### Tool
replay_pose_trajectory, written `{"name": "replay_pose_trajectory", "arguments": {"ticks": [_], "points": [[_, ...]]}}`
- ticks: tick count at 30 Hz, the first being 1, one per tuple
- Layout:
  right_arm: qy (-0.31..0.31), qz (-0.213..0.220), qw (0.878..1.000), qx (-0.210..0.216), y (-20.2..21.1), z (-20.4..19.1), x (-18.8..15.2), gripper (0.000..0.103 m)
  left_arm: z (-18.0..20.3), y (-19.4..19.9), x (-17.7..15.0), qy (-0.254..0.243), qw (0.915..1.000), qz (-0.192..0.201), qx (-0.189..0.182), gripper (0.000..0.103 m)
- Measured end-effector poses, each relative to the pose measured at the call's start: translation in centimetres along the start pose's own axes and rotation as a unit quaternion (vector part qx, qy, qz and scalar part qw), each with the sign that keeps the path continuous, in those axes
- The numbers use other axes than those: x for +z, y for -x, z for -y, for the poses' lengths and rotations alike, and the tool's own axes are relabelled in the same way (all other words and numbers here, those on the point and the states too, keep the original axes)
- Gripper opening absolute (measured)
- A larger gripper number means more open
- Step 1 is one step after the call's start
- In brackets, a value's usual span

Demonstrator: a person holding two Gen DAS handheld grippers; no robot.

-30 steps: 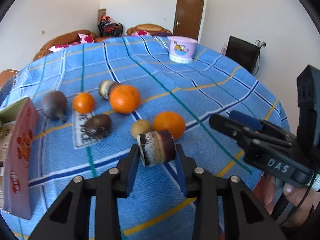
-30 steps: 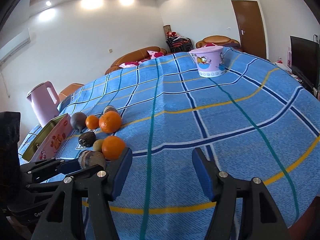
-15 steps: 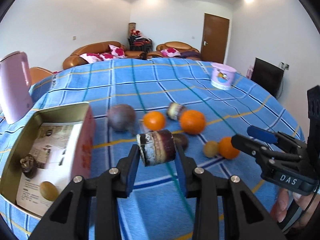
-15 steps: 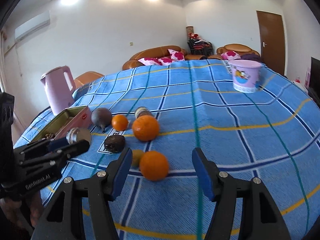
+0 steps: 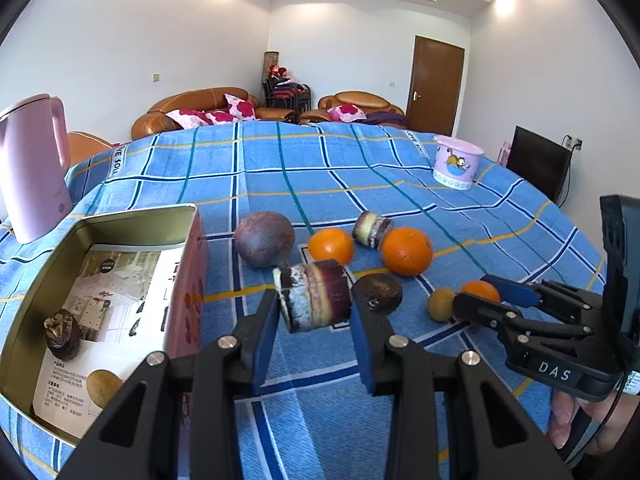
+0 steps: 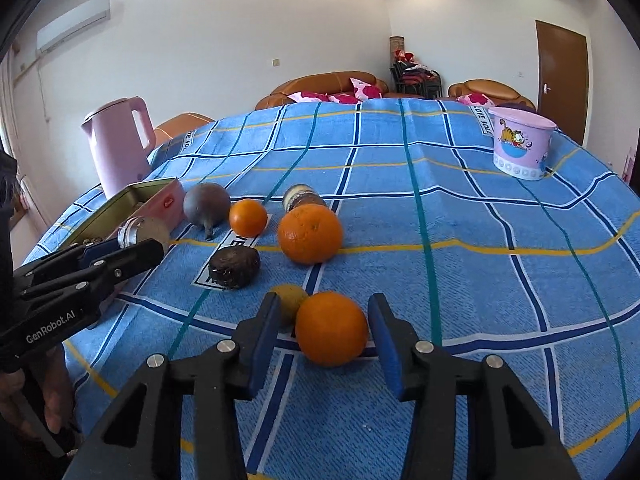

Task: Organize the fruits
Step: 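Close the right tool on the orange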

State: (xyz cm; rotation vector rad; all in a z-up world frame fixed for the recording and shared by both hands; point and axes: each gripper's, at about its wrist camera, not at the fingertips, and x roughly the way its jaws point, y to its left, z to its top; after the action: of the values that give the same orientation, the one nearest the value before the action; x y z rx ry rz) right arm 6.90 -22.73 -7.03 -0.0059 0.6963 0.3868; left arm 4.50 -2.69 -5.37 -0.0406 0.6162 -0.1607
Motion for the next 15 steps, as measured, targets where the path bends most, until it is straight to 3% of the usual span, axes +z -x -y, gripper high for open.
{"name": "replay_pose_trajectory", "arguments": {"ticks": [4,5,15], "points": [[0.001,0.002,1.000,0.004,0.1,0.1,-0.2,0.042,0.0,0.2,0.0,0.000,1.0000,0.006,-0.002,0.037],[0.000,0.001,1.000,0.004,0.1,0.2,-0.2,0.037,0.1,0.3,-0.1,-0.002,1.0000,0.008,-0.001,0.037],[-0.011,0.025,1.000,0.011,0.7,0.4,-0.3,0.036,0.5,1.0,-0.1,-0.009,0.9996,0.025,0.004,0.037]]}}
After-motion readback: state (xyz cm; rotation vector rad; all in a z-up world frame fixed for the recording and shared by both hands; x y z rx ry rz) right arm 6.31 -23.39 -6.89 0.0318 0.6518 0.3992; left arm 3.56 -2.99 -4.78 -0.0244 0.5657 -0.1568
